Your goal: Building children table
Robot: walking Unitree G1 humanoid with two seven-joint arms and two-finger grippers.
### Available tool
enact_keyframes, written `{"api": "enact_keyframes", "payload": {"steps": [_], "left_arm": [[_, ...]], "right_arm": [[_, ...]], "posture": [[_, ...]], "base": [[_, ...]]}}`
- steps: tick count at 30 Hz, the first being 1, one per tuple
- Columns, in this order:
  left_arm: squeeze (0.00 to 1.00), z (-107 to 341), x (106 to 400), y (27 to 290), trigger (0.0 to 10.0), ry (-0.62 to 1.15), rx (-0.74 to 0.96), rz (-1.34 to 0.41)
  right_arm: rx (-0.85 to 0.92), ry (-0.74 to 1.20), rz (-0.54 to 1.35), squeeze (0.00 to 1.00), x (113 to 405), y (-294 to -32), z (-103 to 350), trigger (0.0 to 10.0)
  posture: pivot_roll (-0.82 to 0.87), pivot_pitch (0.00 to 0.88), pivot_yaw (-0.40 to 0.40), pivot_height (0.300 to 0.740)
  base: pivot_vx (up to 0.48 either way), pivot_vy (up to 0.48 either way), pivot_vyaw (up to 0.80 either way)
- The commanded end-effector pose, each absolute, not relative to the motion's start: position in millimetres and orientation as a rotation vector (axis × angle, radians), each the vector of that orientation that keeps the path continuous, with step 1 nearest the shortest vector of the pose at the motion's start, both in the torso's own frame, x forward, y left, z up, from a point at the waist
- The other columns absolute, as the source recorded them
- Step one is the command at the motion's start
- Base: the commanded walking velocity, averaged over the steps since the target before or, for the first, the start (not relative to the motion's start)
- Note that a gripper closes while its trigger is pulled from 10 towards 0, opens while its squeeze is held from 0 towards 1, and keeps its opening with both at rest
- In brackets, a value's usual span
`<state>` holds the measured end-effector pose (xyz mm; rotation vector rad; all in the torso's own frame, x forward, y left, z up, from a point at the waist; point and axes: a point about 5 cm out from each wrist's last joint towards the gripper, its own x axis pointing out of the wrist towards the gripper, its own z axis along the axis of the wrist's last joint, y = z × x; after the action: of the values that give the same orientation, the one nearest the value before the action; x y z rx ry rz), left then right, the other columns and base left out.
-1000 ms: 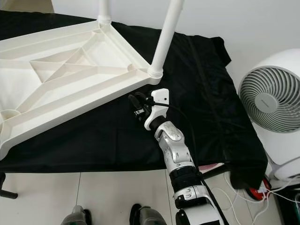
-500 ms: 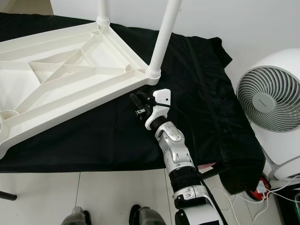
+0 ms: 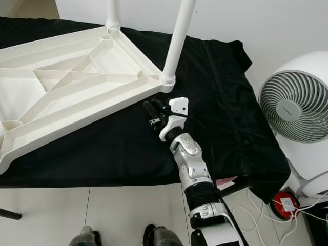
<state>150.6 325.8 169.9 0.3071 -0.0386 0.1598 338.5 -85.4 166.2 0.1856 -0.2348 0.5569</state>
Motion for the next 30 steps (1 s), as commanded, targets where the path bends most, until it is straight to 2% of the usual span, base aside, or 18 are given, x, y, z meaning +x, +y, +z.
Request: {"api": "enact_keyframes", "payload": {"steps": [1, 7, 9, 13, 14, 30], "left_arm": [[0.00, 162, 156, 308, 10.0, -0.010, 0.278, 0.075], [0.00, 153, 168, 279, 10.0, -0.001, 0.243, -0.031], [0.00, 149, 175, 258, 10.0, -0.003, 0.204, -0.088], [0.00, 148, 184, 238, 10.0, -0.021, 0.167, -0.149], [0.00, 149, 191, 223, 10.0, -0.039, 0.135, -0.186], [0.00, 157, 215, 163, 10.0, -0.105, 0.029, -0.340]], "right_arm": [[0.190, -0.221, 0.541, 0.00, 337, -88, 160, 10.0], [0.173, -0.230, 0.523, 0.00, 340, -89, 162, 10.0], [0.165, -0.235, 0.513, 0.00, 344, -89, 164, 10.0], [0.158, -0.242, 0.505, 0.00, 347, -89, 167, 10.0], [0.159, -0.247, 0.497, 0.00, 349, -89, 170, 10.0], [0.157, -0.256, 0.460, 0.00, 350, -93, 170, 10.0]], "posture": [[0.14, 0.142, -0.075, 0.740], [0.13, 0.144, -0.066, 0.740], [0.13, 0.142, -0.063, 0.740], [0.13, 0.146, -0.061, 0.740], [0.13, 0.149, -0.062, 0.740], [0.10, 0.151, -0.047, 0.740]], "base": [[0.000, 0.000, 0.00], [0.000, 0.000, 0.00], [0.000, 0.000, 0.00], [0.000, 0.000, 0.00], [0.000, 0.000, 0.00], [0.000, 0.000, 0.00]]}}
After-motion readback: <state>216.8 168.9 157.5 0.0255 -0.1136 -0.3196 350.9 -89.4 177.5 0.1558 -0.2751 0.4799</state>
